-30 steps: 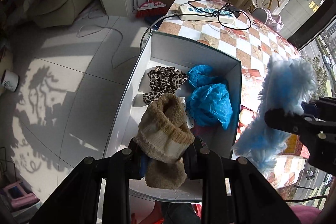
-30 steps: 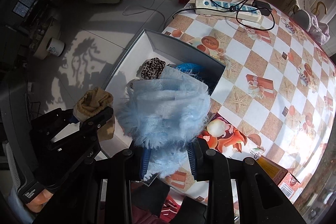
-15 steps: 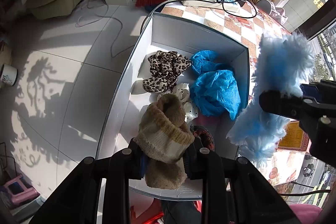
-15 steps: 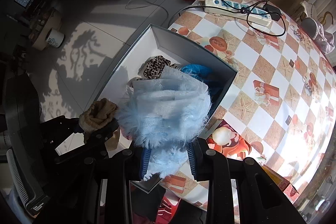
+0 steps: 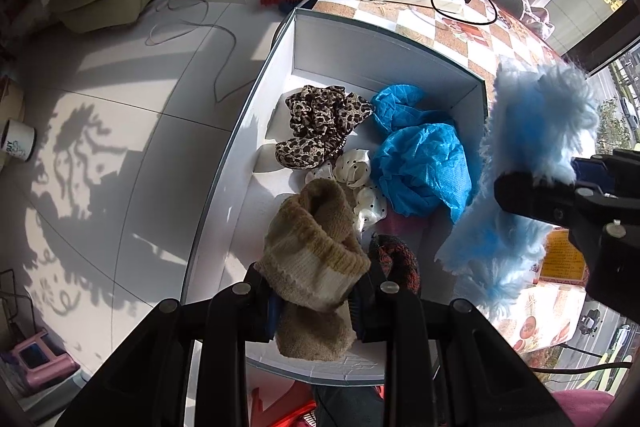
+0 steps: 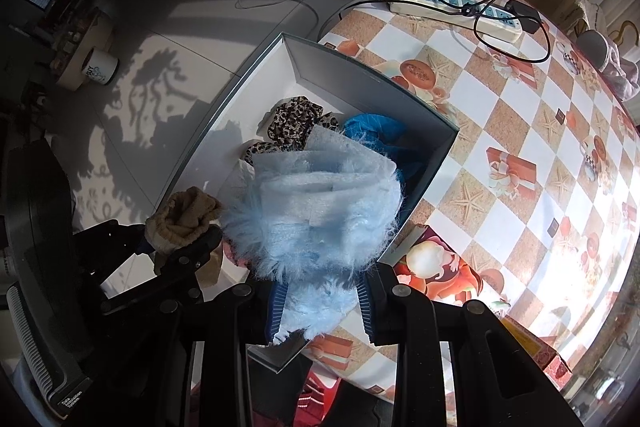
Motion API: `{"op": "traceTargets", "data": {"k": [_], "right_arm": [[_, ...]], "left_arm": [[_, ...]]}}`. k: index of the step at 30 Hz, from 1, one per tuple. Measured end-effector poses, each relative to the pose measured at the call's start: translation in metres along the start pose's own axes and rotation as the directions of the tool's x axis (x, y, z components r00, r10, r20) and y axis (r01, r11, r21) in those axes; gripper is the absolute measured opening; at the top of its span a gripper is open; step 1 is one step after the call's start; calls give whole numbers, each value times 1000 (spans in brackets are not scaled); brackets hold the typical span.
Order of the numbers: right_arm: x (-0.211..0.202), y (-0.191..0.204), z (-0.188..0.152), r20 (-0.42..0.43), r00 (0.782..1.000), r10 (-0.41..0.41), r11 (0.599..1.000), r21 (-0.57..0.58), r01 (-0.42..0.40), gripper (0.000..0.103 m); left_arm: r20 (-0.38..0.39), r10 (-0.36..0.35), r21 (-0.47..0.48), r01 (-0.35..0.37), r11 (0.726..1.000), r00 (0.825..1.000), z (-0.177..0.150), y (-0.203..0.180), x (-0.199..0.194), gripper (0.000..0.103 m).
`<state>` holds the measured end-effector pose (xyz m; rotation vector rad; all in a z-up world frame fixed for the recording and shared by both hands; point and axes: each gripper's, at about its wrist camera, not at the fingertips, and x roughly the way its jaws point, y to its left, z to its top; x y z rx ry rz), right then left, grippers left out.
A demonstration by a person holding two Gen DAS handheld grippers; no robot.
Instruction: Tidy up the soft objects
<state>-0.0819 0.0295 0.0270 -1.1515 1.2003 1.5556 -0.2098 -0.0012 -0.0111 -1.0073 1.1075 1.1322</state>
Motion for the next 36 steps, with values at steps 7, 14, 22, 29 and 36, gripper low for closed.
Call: {"op": "traceTargets", "data": {"k": [7, 14, 22, 29, 36], "right_arm": [[5, -2, 1, -5, 1000, -6, 1000, 3, 6, 32], [9, -3, 3, -8, 1000, -6, 1000, 16, 6, 32], [16, -5, 5, -14, 1000, -14, 1000, 25, 14, 32], [18, -6, 6, -15, 1000, -13, 1000, 21, 13, 42], [12, -9, 5, -1, 1000, -23, 999, 32, 23, 78]], "left_arm": [[-7, 1, 9, -1, 1000, 1000, 0, -2, 2, 29], [-18, -1, 12, 1, 1000, 1000, 1, -3, 6, 30], [-22, -1, 16, 1, 1000, 1000, 2, -5, 11, 31], [23, 31, 4, -31, 1000, 999, 7, -3, 4, 81], [-30, 51, -25, -52, 998, 998, 10, 3, 10, 82]]}}
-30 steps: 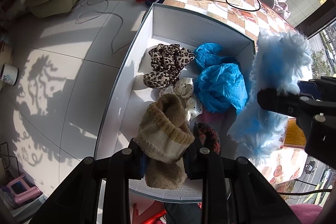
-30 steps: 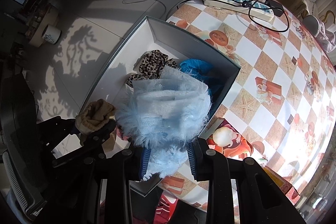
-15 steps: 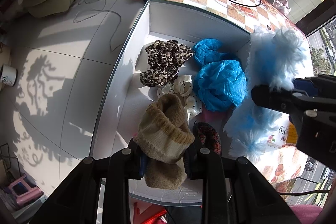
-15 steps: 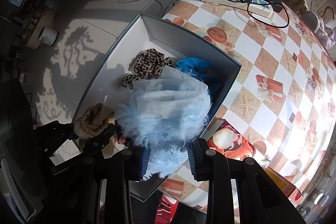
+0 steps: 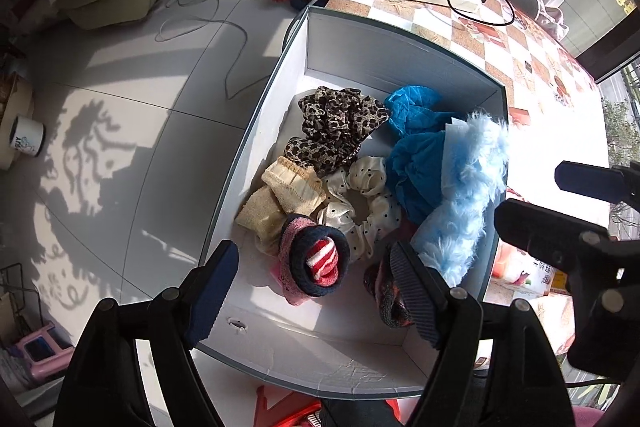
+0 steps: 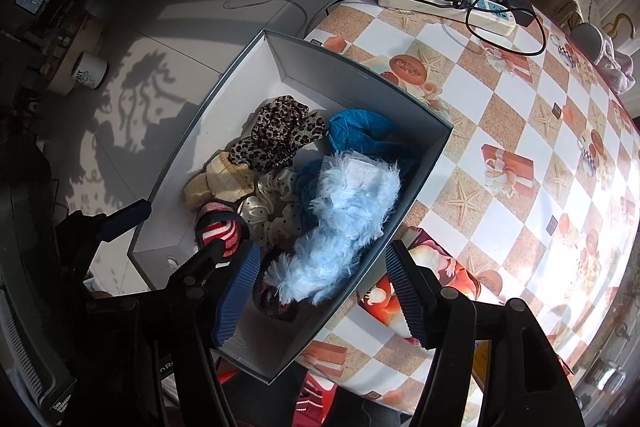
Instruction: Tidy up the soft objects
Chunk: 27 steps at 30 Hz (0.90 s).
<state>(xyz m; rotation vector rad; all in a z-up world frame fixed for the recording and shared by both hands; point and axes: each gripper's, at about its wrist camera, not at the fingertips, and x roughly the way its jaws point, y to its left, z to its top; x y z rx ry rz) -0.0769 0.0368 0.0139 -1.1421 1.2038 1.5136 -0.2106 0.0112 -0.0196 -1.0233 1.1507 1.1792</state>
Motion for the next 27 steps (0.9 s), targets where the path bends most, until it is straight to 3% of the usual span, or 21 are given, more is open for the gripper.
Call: {"op": "traceTargets", "data": {"k": [1, 2, 8, 10, 27], "right_arm": [[-1, -1, -1, 9, 1000, 0, 1000, 7, 0, 91], [-4, -1, -2, 24, 1000, -1, 1000, 14, 1, 95], [-1, -2, -5, -14, 1000, 1, 1000, 16, -1, 95], [-3, -4, -8, -3, 1000, -5, 1000, 27, 5, 102], [-15, 6, -18, 40, 998, -44, 999, 31, 43, 102]], "left_arm": [[-5, 1, -8, -1, 1000, 1000, 0, 1, 0, 82], [-3, -10, -18, 10, 1000, 1000, 1, 3, 0, 82], [-13, -61, -57, 60, 997, 998, -1, 13, -1, 82], [-15, -64, -59, 63, 996, 998, -2, 14, -1, 82], [-10, -36, -38, 35, 999, 999, -1, 21, -1, 82]]}}
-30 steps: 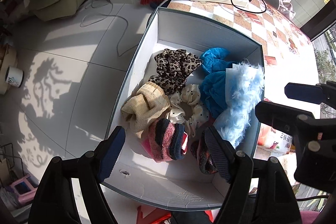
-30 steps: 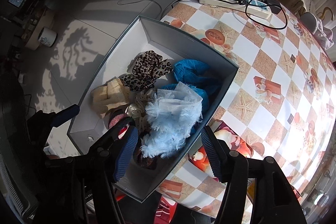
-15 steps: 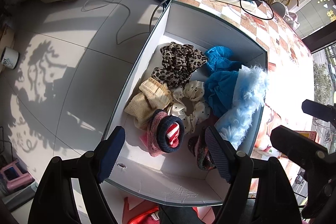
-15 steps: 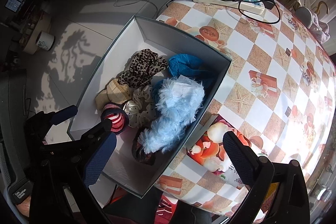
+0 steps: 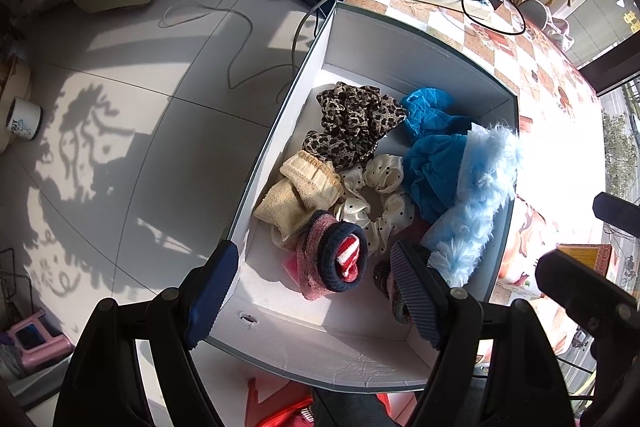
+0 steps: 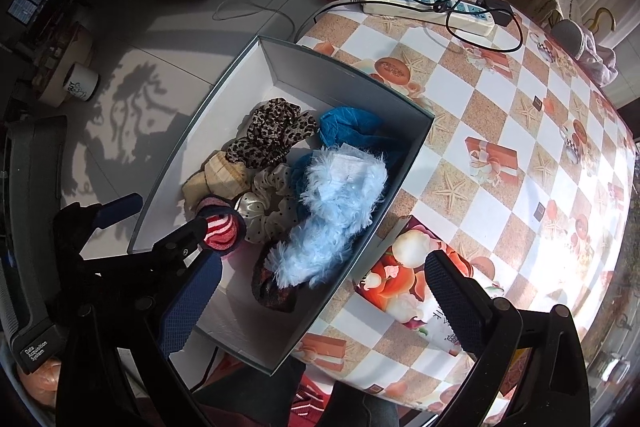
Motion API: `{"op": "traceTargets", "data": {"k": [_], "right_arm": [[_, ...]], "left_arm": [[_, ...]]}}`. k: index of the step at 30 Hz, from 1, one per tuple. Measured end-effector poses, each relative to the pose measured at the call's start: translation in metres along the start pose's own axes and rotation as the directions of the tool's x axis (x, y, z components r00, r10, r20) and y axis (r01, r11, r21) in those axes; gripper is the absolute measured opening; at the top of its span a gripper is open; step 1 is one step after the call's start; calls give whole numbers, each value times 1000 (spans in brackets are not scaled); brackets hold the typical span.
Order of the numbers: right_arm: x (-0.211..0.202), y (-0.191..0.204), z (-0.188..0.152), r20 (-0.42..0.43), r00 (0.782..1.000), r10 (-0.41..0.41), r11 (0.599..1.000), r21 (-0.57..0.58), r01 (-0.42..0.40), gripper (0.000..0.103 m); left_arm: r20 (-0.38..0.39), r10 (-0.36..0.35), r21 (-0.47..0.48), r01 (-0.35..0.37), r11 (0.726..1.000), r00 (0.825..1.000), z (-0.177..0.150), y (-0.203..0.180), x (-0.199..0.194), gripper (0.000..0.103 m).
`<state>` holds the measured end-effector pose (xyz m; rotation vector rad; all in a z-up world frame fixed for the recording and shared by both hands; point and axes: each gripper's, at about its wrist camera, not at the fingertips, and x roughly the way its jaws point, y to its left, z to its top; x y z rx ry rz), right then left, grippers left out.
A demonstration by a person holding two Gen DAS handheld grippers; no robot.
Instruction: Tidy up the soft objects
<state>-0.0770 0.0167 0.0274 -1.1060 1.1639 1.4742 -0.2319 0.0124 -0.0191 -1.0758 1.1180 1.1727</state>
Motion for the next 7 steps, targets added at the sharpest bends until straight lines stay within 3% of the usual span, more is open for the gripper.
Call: {"op": "traceTargets", "data": {"k": [4, 7], "right_arm": [[-1, -1, -1, 6, 1000, -9, 1000, 14, 9, 102], [-4, -3, 0, 16, 1000, -8, 999, 32, 8, 102]], "left_arm": [[27, -11, -4, 11, 1000, 1000, 0, 3, -3, 82], [106, -108, -6, 109, 994, 988, 0, 10, -13, 82]]}}
